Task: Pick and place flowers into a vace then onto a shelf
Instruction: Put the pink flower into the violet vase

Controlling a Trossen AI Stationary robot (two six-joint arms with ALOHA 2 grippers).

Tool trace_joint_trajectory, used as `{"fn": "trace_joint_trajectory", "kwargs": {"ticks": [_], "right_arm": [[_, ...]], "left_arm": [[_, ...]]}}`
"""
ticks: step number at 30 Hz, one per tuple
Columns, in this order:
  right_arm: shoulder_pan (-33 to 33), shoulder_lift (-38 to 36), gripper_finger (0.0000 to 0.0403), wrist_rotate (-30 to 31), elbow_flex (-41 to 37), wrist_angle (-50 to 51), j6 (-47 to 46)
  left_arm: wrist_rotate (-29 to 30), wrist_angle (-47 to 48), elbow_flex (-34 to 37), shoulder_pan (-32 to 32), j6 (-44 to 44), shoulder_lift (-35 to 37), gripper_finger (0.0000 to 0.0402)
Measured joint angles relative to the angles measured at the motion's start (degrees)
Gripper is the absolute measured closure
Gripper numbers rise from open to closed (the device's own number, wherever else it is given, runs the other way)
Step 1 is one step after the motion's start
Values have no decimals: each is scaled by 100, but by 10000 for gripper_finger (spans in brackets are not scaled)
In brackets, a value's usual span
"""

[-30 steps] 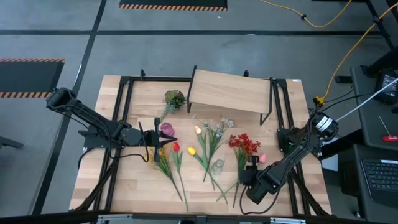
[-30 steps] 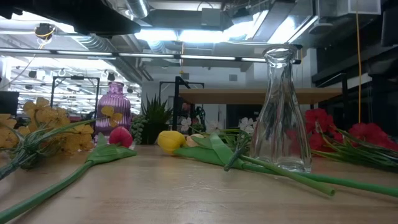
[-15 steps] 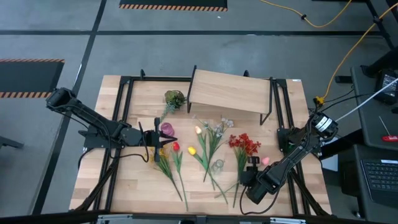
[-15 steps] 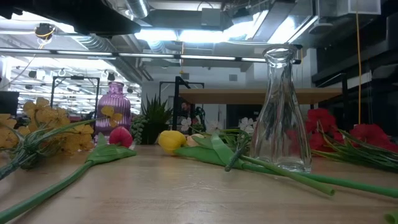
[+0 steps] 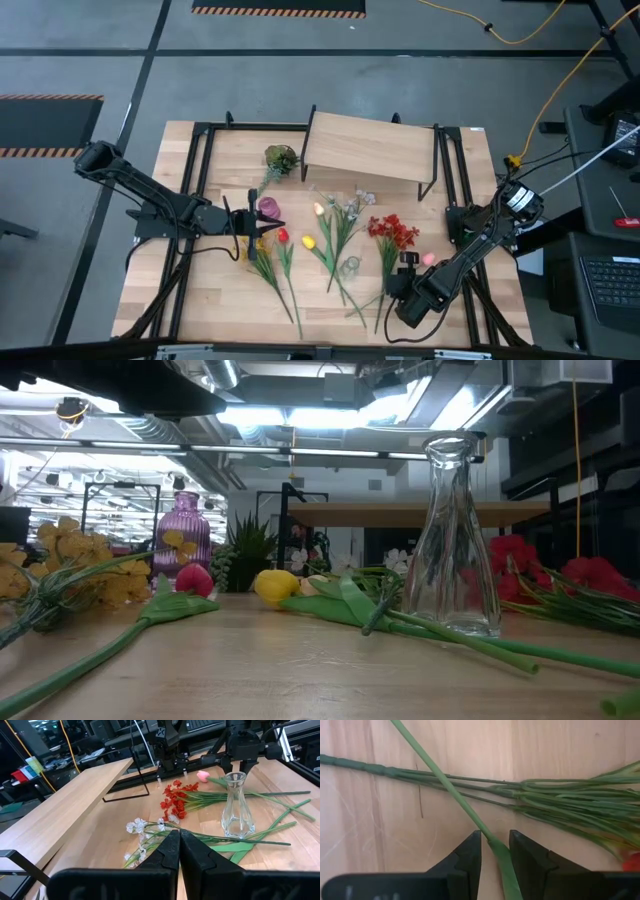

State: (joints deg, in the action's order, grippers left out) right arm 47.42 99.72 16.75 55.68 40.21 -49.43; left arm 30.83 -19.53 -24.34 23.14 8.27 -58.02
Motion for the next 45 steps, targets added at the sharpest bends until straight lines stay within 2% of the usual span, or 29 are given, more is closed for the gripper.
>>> {"fn": "trace_joint_trajectory", "kwargs": {"ticks": [15,18,22,26,29,37,45], "right_arm": [[7,-28,303,50,-536,-486,95],[4,-22,329,10,-538,-500,203],[-17,-19,389,-44,-538,-518,223],[-22,-16,392,-92,-516,-408,216],[-28,14,397,-137,-311,-42,222],[-31,15,400,-183,527,1694,343],[-28,-22,401,-16,1335,2076,655]], "left_arm": [[0,0,2,0,-2,0,395],[0,0,2,0,-2,0,395],[0,0,2,0,-2,0,395],[0,0,2,0,-2,0,395],[0,0,2,0,-2,0,395],[-3,0,2,2,-2,0,395],[-4,-2,2,0,-2,0,395]]}}
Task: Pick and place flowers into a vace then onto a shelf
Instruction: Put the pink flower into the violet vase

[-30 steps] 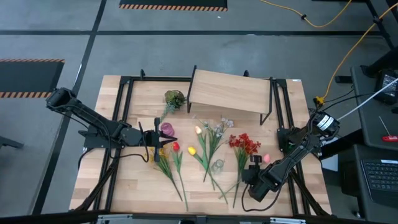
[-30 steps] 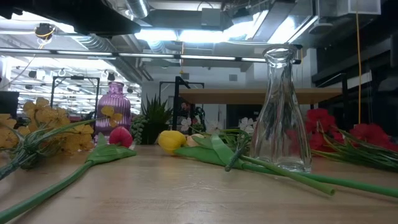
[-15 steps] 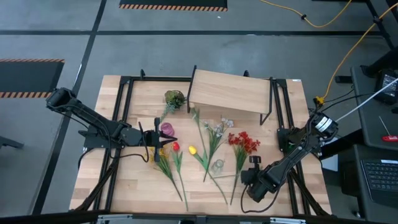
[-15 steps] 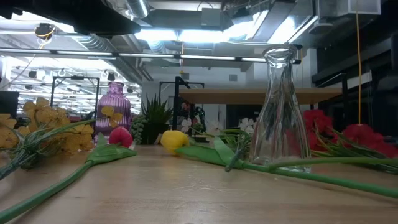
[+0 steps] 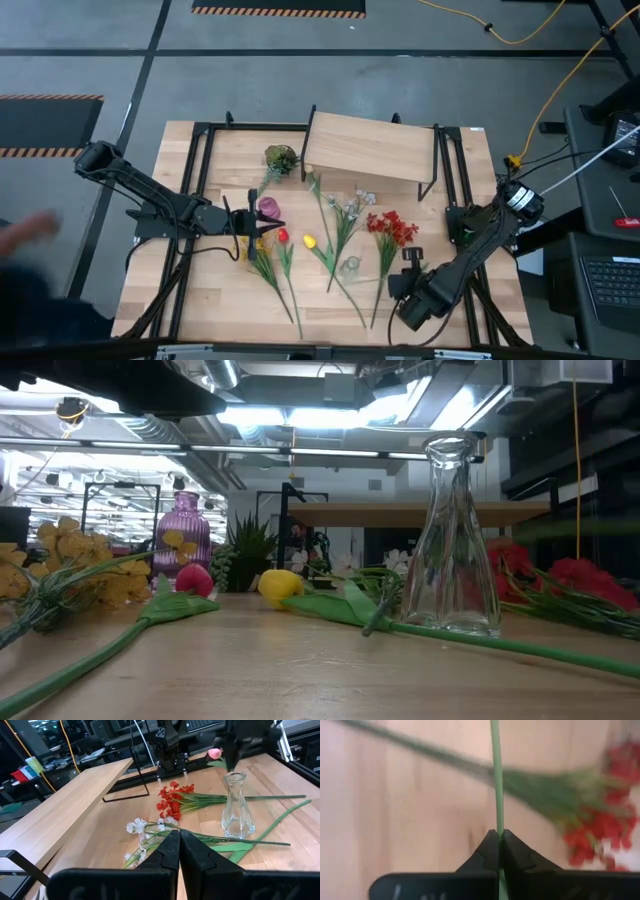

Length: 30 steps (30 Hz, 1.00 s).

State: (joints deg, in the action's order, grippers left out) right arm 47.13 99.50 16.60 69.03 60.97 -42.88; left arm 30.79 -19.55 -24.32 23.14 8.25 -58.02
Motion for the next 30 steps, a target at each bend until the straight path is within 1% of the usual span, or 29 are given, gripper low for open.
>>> {"fn": "trace_joint_trajectory", "kwargs": {"ticks": [6,12,15,17,22,26,30], "right_arm": [[-39,-4,402,344,492,90,660],[-184,-6,402,916,1088,614,1049],[-289,-6,402,1073,1351,913,1337],[-385,-6,403,1139,1494,964,1675],[-634,-8,403,1557,1571,1095,2713],[-926,-8,403,1588,1572,1075,3204],[-1256,-11,403,1609,1572,1067,3665]], "left_arm": [[2,-188,0,0,0,0,395],[2,-321,0,0,0,0,387],[11,-327,0,0,-51,0,382],[39,-346,0,1,-245,0,379],[77,-345,0,0,-643,0,378],[15,-343,0,0,-571,0,380],[218,-345,0,-24,-641,0,374]]}}
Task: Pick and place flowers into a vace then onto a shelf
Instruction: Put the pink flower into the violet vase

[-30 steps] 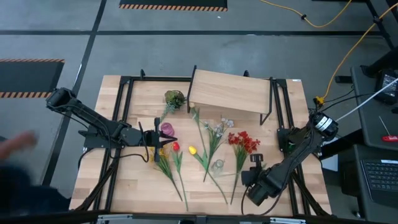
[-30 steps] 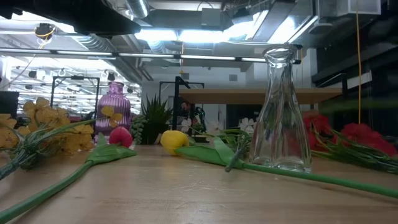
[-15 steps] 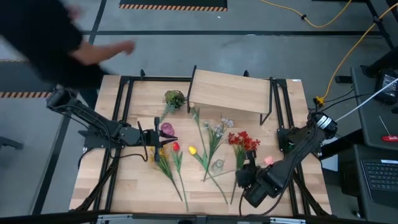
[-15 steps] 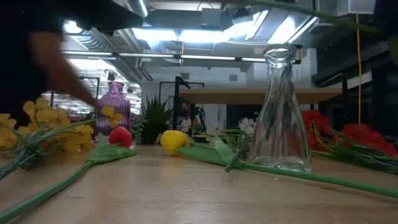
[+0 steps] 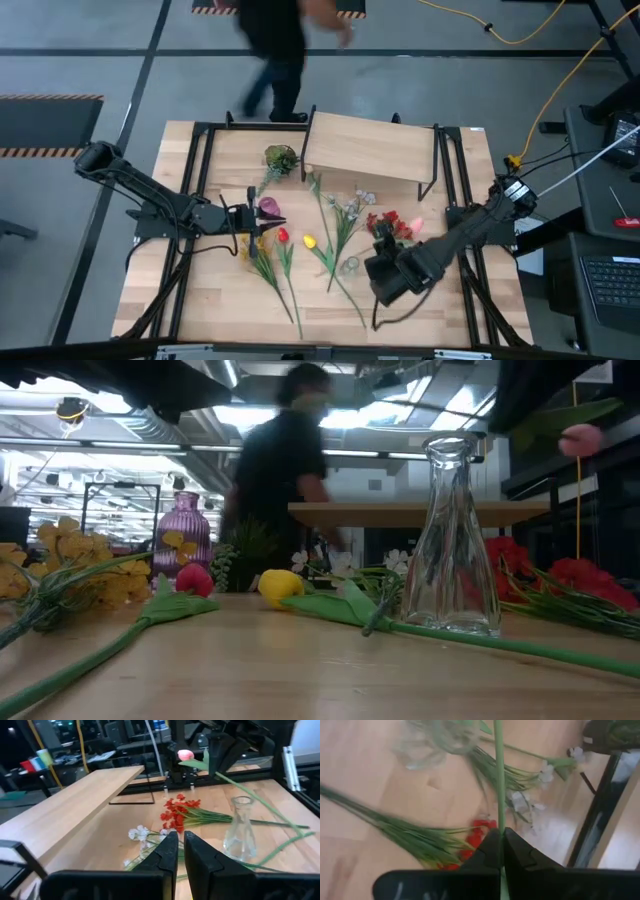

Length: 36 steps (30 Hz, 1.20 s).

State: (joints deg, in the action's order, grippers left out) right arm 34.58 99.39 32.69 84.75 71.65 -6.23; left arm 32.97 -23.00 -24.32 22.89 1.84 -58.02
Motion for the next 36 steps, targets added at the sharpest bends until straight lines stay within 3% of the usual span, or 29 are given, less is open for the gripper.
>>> {"fn": "trace_joint_trajectory", "kwargs": {"ticks": [5,11,16,22,30,36], "right_arm": [[-375,0,403,120,28,-185,776],[-735,-7,403,719,189,-559,1609],[-984,-7,403,725,210,-928,2356],[-1247,-7,403,721,210,-968,2635],[-1586,-7,403,718,210,-1438,3523],[-1794,-7,403,714,210,-1898,4303]], "left_arm": [[-183,0,0,-177,-240,0,354],[-697,2,0,-486,-670,0,330],[-1140,75,-195,-815,-975,0,303],[-1196,264,-590,-1105,-1230,-83,268],[-1636,267,-1022,-1530,-2183,-533,256],[-2624,497,-1356,-1967,-2956,-816,256]]}}
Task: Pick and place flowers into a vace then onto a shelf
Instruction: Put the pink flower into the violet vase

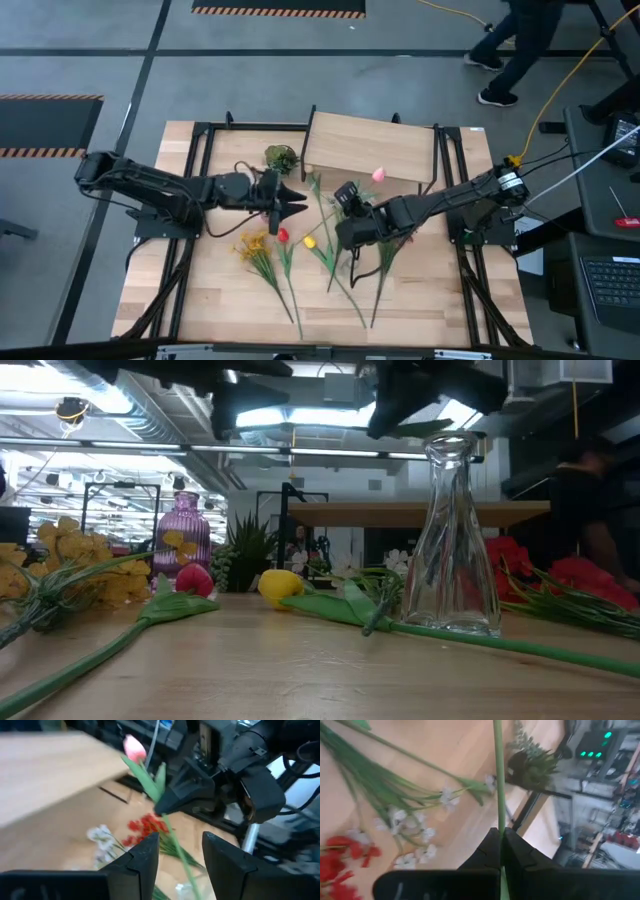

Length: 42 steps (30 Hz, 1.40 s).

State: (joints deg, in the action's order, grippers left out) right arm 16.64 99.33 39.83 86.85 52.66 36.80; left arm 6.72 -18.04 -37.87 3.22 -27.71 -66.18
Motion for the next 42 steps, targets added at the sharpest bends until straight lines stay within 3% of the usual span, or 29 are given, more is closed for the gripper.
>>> {"fn": "trace_joint_trajectory", "kwargs": {"ticks": [4,11,17,29,42], "right_arm": [[-116,0,403,-238,0,-468,612],[-269,0,403,-253,-2,-833,1235],[-299,0,403,-249,-2,-1176,1764],[-297,0,403,-251,-2,-1753,2351],[-336,0,403,-261,-4,-1930,2380]], "left_arm": [[-745,451,-338,-331,-537,-242,252],[-1002,521,-622,-482,-607,-544,252],[-1560,540,-699,-643,-862,-604,253],[-1544,698,-697,-673,-860,-602,262],[-1534,899,-697,-673,-666,-602,262]]}}
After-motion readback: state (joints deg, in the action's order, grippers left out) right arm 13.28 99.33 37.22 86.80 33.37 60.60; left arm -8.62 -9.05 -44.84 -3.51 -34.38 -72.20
